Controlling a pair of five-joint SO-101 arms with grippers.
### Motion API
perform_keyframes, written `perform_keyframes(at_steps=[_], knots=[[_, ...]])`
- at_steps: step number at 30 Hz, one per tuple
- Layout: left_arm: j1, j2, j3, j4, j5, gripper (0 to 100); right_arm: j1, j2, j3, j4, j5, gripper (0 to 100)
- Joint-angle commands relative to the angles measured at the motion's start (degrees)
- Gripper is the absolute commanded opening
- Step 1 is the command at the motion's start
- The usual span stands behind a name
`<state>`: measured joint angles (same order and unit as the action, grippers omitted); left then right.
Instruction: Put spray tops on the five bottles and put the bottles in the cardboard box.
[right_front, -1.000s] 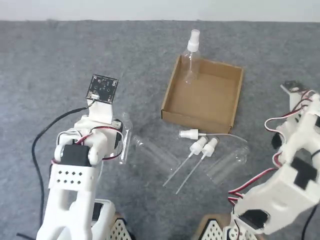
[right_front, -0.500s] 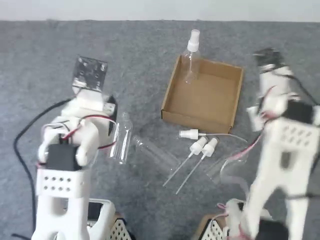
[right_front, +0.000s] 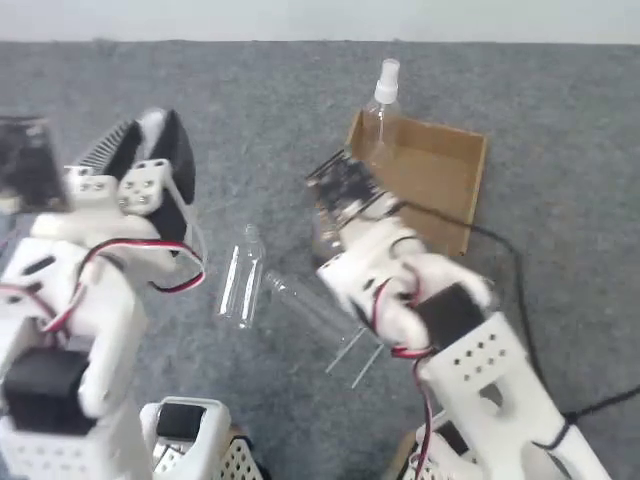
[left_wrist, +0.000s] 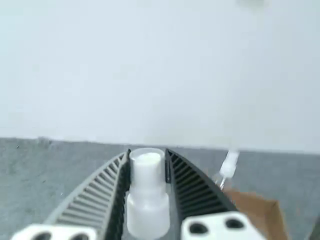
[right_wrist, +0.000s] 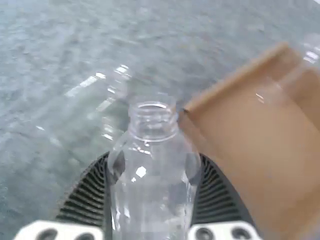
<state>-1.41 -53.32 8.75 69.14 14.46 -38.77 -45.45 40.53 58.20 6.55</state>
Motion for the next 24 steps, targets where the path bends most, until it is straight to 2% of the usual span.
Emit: perform_keyframes(at_steps=[1,6,11,16,20,24], knots=[[0.09,-0.70,-3.21,-3.96,4.57,1,-3.47,-2.68,4.13,-9.01,-1.23,1.7],[0.09,-0.35,-3.21,-6.15,11.96,1,-4.70,-2.86,10.11,-17.19,-1.23,2.0],[0.18,-0.26,-0.66,-7.47,12.66,1,-4.79,-2.86,13.45,-23.69,-1.23,1.7],[3.25,-0.70,8.13,-16.97,12.66,1,-4.79,-2.86,16.88,-30.73,-1.58,0.6],[4.04,-0.26,13.05,-23.82,12.66,1,-4.79,-4.18,18.29,-31.52,-1.58,0.6],[4.40,-0.53,16.57,-27.34,12.66,1,-4.79,-8.40,20.04,-31.52,-1.58,0.6]])
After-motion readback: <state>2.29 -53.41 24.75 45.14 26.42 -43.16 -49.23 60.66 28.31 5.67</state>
